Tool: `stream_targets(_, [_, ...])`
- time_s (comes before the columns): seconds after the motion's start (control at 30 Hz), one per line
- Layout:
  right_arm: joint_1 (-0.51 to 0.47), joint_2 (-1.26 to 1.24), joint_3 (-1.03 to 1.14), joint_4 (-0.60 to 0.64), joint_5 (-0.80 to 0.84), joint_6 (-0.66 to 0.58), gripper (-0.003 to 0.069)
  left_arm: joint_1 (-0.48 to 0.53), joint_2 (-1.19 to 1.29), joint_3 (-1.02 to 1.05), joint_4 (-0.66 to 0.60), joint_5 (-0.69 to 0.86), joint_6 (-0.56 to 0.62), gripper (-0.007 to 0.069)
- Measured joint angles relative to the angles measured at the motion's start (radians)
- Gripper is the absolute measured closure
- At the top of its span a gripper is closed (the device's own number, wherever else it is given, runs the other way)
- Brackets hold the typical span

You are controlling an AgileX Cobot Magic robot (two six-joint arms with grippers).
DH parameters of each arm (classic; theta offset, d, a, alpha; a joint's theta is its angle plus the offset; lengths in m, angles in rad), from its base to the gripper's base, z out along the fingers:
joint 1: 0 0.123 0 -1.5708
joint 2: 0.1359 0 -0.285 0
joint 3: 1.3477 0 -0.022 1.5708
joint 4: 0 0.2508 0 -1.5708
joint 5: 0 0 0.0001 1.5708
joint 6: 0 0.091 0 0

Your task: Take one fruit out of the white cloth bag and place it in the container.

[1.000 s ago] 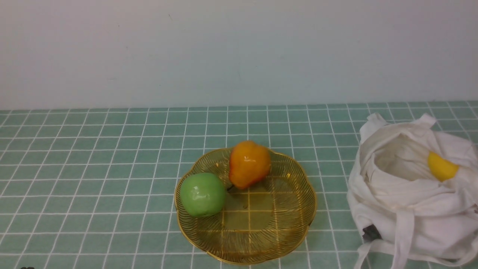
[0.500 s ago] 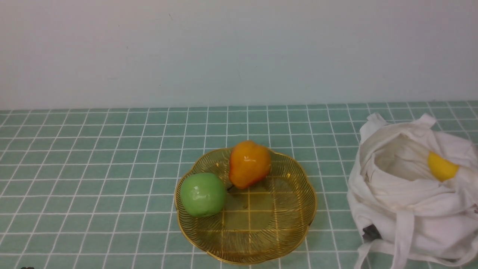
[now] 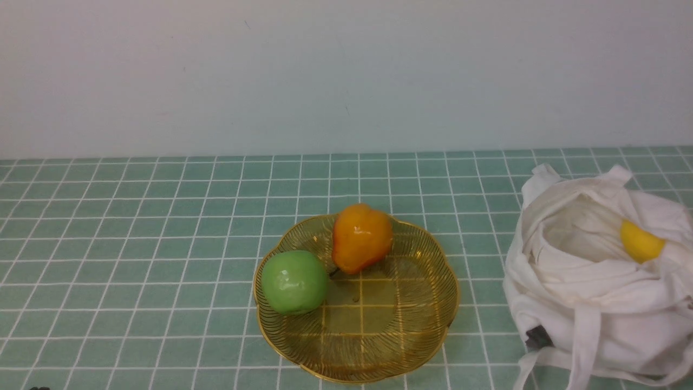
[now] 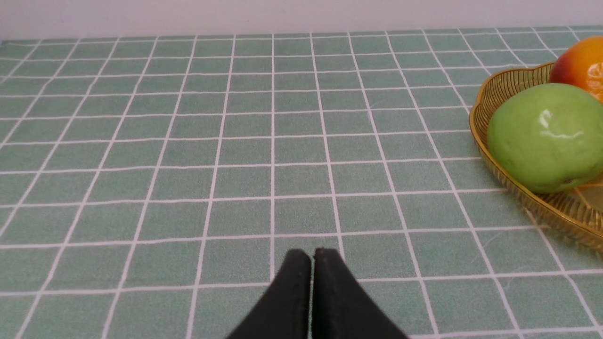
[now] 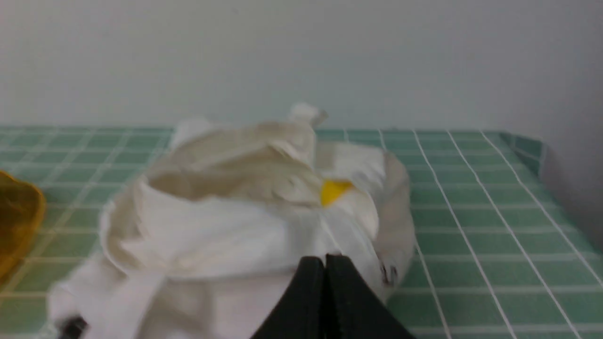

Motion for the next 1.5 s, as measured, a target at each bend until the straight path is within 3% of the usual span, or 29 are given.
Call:
stream_targets(0.27, [-0.012, -0.061, 0.037, 0.01, 0.038, 0.001, 0.0673, 0.0, 0.0, 0.0, 0.0, 0.0, 0.0, 0.0632])
stream_targets(0.53, [0.052, -0.061, 0.037, 0.026, 0.039, 0.001, 0.0673, 0.0, 0.0, 0.0, 0.0, 0.0, 0.0, 0.0632])
stream_targets(1.5, [0.053, -0.061, 0.037, 0.027, 0.039, 0.001, 0.0674, 0.0, 0.0, 0.0, 0.0, 0.0, 0.0, 0.0632])
